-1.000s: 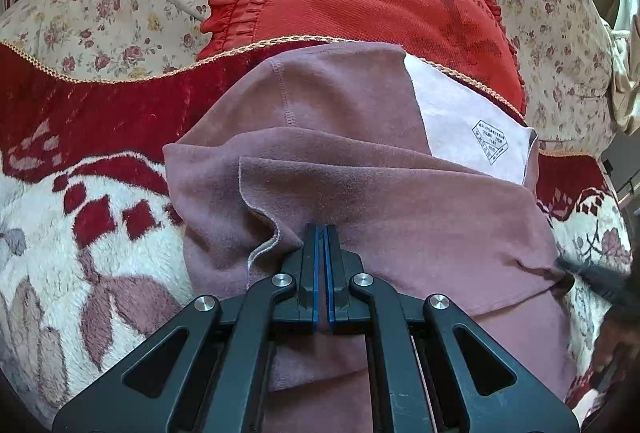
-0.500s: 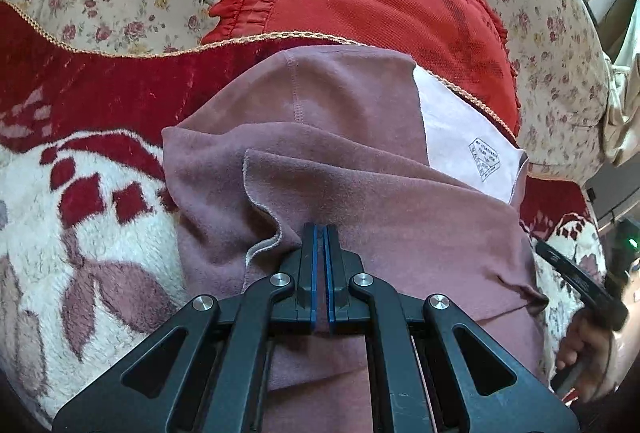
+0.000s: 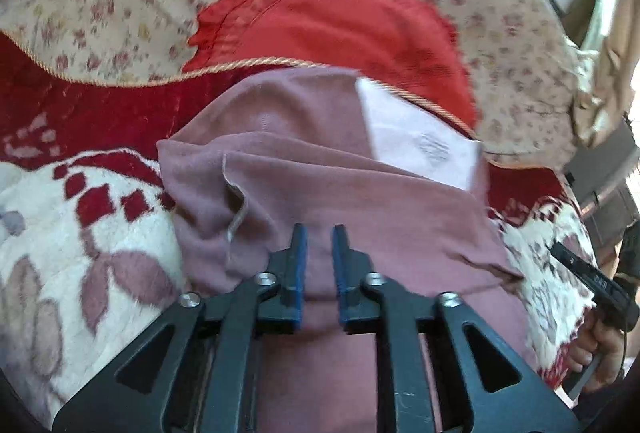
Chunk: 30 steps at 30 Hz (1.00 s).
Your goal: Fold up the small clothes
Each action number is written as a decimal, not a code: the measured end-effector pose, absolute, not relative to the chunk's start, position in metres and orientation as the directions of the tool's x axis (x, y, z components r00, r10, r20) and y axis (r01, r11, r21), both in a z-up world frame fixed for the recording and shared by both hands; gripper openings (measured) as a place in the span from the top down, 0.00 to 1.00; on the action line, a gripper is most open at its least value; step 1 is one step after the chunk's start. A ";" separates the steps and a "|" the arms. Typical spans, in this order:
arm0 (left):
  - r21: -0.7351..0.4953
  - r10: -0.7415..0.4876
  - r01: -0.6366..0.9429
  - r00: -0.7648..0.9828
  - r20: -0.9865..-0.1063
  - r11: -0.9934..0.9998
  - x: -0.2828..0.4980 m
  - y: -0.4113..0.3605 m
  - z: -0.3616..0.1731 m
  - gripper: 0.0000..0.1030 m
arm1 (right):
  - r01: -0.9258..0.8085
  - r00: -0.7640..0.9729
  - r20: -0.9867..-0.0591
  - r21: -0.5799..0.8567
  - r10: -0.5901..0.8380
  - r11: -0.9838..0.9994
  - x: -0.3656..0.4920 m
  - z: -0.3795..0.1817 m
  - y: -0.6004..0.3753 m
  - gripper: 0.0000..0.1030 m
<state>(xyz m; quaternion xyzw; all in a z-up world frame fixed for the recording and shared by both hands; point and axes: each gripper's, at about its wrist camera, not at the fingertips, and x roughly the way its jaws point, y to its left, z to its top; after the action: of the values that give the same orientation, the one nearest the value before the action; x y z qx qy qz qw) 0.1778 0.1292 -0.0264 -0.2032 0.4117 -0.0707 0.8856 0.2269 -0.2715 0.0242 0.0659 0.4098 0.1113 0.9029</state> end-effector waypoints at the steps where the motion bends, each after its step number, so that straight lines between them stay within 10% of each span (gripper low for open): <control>1: -0.424 -0.307 -0.023 0.653 -0.692 0.905 0.169 0.128 -0.021 0.67 | -0.176 0.649 -0.712 0.203 0.268 0.963 0.210 0.030 -0.270 0.95; 9: -0.342 -0.341 0.127 0.634 -0.694 0.931 0.063 0.125 0.007 0.47 | -0.239 0.582 -0.770 0.145 0.261 0.960 0.048 0.009 -0.283 0.93; 30: -0.360 -0.332 0.008 0.406 -0.851 0.933 -0.071 0.144 -0.062 0.47 | -0.176 0.390 -0.904 0.115 0.177 0.978 -0.043 -0.061 -0.296 0.66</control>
<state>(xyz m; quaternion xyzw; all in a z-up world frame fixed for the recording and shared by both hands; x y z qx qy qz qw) -0.0714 0.1444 -0.0621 -0.1515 0.5351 -0.1029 0.8247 -0.0432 -0.2961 -0.0607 0.0005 0.5419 0.1057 0.8338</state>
